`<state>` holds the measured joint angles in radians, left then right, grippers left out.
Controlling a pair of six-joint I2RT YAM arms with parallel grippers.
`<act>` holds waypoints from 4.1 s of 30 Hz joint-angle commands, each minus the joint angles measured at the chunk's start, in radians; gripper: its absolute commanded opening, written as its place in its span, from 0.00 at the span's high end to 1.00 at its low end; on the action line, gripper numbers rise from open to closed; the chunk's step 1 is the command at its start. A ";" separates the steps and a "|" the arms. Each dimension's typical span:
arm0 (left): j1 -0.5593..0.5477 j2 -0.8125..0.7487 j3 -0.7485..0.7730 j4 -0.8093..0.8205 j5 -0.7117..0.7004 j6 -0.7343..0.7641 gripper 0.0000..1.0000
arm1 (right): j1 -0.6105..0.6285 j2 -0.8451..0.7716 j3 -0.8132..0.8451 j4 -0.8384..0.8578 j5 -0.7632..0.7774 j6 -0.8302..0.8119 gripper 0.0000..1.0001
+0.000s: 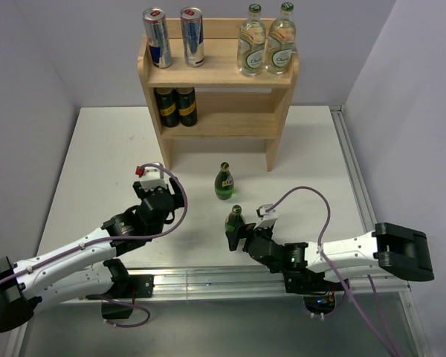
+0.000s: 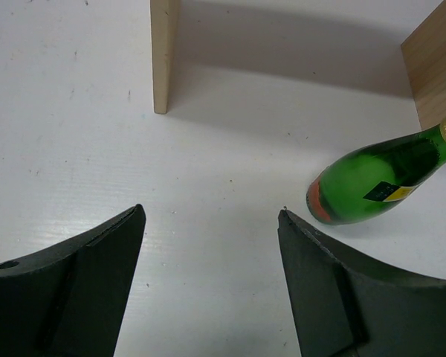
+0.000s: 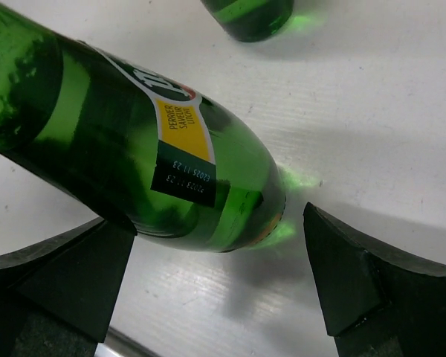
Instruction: Place and organize the beverage onto the shelf
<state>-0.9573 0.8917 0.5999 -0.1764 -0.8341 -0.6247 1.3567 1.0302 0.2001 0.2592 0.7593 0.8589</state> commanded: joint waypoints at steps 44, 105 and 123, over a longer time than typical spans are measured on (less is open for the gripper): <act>-0.004 -0.063 -0.072 0.071 -0.066 -0.012 0.22 | -0.102 0.663 0.133 0.746 0.216 -0.310 0.46; -0.003 -0.105 -0.081 0.037 -0.049 -0.043 0.01 | -0.665 0.507 1.122 0.054 -0.140 -0.661 1.00; -0.003 -0.073 -0.075 0.037 -0.057 -0.040 0.01 | -0.708 0.672 1.249 0.077 -0.163 -0.655 1.00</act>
<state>-0.9573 0.8150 0.5255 -0.1474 -0.8806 -0.6518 0.6796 1.6810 1.3506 0.2256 0.6056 0.2119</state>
